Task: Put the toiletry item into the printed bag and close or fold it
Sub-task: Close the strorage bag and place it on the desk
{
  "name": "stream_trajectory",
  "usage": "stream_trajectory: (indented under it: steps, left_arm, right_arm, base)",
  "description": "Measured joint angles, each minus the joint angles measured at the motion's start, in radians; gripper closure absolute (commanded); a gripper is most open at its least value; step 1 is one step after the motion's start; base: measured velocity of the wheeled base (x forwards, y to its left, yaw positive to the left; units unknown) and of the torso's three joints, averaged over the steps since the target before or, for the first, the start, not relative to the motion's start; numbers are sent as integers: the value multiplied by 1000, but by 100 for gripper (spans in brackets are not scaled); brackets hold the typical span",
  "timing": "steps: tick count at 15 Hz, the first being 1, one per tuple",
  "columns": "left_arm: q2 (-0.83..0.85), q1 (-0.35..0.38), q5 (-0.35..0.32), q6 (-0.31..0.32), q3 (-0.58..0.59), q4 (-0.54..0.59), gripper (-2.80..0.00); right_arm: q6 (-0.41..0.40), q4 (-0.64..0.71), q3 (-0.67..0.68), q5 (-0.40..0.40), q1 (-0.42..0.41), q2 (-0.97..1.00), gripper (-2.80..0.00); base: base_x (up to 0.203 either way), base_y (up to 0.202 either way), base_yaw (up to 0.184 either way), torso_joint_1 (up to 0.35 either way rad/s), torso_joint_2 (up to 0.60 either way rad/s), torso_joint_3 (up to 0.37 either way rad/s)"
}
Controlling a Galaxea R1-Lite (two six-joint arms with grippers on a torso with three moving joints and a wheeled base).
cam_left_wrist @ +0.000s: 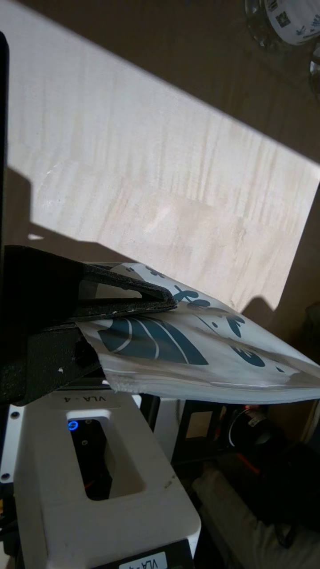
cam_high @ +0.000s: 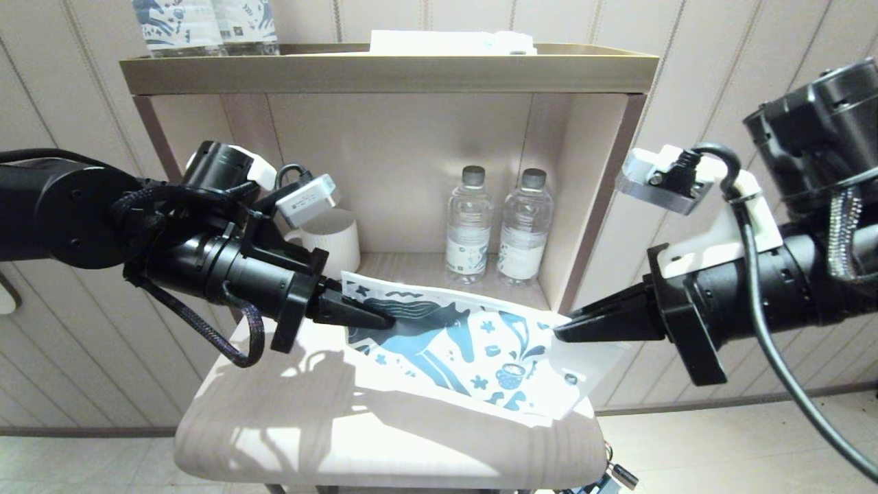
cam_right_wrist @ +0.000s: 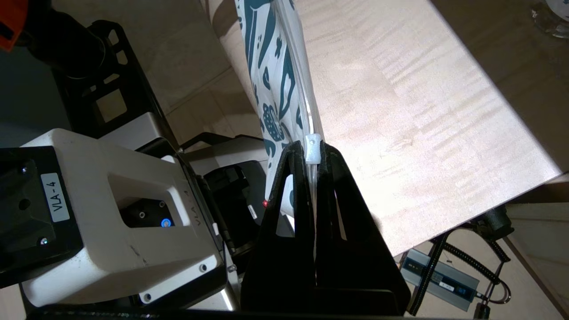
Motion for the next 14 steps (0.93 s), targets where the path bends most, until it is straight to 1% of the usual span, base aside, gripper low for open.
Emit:
stream_trajectory:
  steps: [3,6,10,14]
  left_arm:
    - [5,12,-22,0,1,0,0]
    - [16,17,-26,-1,-2,-1,0]
    - [31,17,-28,0,-9,-2,0]
    - [40,17,-25,1,-12,-4,0]
  right_arm:
    - [3,0,35,-1,-6,-30,0]
    - [2,0,54,-1,-27,-47,0]
    - [1,-5,63,0,-31,-48,0]
    - [9,-75,66,0,-25,-31,0]
  base:
    - [0,0,0,0,0,0]
    - [0,0,0,0,0,0]
    - [0,0,0,0,0,0]
    - [0,0,0,0,0,0]
